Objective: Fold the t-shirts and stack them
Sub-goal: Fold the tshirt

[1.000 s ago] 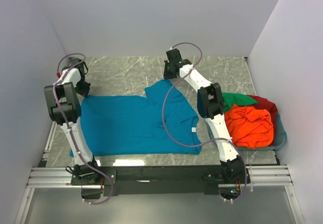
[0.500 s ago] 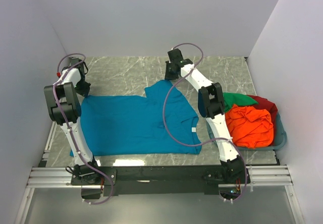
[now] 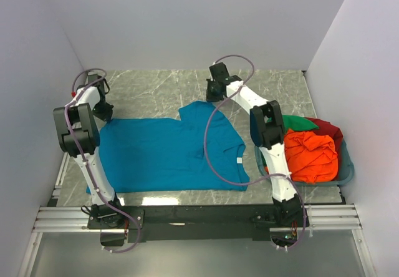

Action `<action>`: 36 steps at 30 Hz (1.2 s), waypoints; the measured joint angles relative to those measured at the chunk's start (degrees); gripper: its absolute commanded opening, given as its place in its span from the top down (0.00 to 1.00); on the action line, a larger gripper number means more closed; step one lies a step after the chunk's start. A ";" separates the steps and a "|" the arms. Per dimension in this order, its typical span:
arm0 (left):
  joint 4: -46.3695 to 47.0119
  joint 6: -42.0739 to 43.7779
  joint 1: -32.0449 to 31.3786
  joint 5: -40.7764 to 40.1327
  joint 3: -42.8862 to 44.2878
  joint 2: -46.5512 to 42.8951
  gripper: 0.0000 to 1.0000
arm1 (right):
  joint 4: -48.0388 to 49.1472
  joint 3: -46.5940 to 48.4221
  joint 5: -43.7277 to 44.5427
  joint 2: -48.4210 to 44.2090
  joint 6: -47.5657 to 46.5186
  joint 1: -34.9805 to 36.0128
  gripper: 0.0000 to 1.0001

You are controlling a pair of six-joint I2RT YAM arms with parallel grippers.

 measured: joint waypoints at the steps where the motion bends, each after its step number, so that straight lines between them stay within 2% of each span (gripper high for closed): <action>1: 0.28 0.00 -0.07 0.24 -0.85 -0.52 0.99 | 1.16 -3.28 0.09 -2.47 -0.37 0.13 1.00; 7: 1.57 -0.07 -0.50 0.79 -6.62 -4.42 0.99 | 5.92 -19.30 0.98 -17.75 -1.44 1.44 1.00; 17: 2.43 -0.92 -0.59 0.50 -16.39 -13.18 0.99 | 10.86 -38.97 2.91 -33.31 -1.75 4.15 1.00; 27: 2.75 -2.34 -0.59 -1.53 -21.99 -22.43 0.99 | 9.73 -53.42 6.82 -47.58 -2.05 6.86 1.00; 36: 2.49 -4.39 -0.59 -2.82 -27.63 -29.64 0.99 | 8.50 -59.45 8.20 -56.30 -1.81 8.79 1.00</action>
